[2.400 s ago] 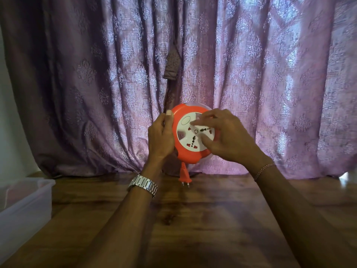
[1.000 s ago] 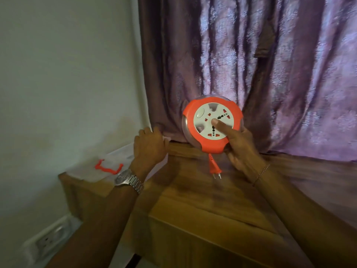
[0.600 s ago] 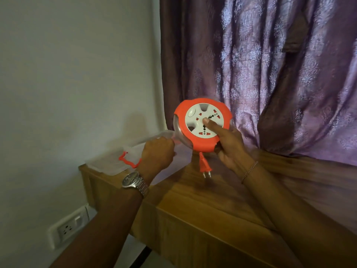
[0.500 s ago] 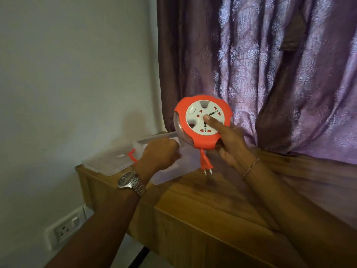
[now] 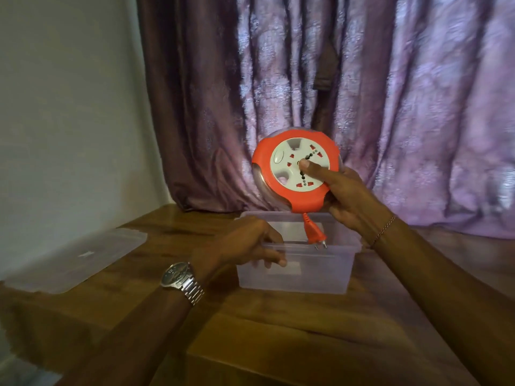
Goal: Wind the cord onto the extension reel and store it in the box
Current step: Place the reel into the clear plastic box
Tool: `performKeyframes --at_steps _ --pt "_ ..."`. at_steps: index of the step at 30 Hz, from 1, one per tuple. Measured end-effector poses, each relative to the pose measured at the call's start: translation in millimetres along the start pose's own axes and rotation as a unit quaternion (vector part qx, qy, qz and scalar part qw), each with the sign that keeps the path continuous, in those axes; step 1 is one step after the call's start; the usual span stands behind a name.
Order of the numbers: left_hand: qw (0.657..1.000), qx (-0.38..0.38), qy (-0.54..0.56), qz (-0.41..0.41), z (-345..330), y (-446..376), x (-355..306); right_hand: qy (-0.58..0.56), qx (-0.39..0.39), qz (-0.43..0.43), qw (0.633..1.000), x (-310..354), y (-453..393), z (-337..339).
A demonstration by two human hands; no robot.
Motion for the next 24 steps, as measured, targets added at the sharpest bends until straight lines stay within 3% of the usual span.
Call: performKeyframes --at_steps 4,9,19,24 --pt "0.997 0.034 0.066 -0.022 -21.8 -25.1 -22.8 0.047 -0.012 0.013 0.999 22.0 -2.6 38.0" --pt "0.996 0.048 0.055 -0.052 -39.1 -47.9 -43.9 0.084 0.002 0.012 0.996 40.8 -3.1 79.4" --pt "0.996 -0.009 0.042 -0.072 -39.6 -54.1 -52.8 0.252 0.041 -0.129 0.958 -5.1 6.8 112.7" --pt "0.997 -0.05 0.012 -0.055 -36.0 -51.8 -50.1 0.269 0.078 -0.2 0.939 -26.5 11.6 105.8"
Point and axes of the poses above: each hand's wrist, its own y-axis away from the middle knuckle, its own z-axis out of the back of the hand, x = y × z, the point moved 8 cm from there along -y, towards the middle knuckle, and after that the axes turned 8 degrees about -x, right-handed, at the moved point
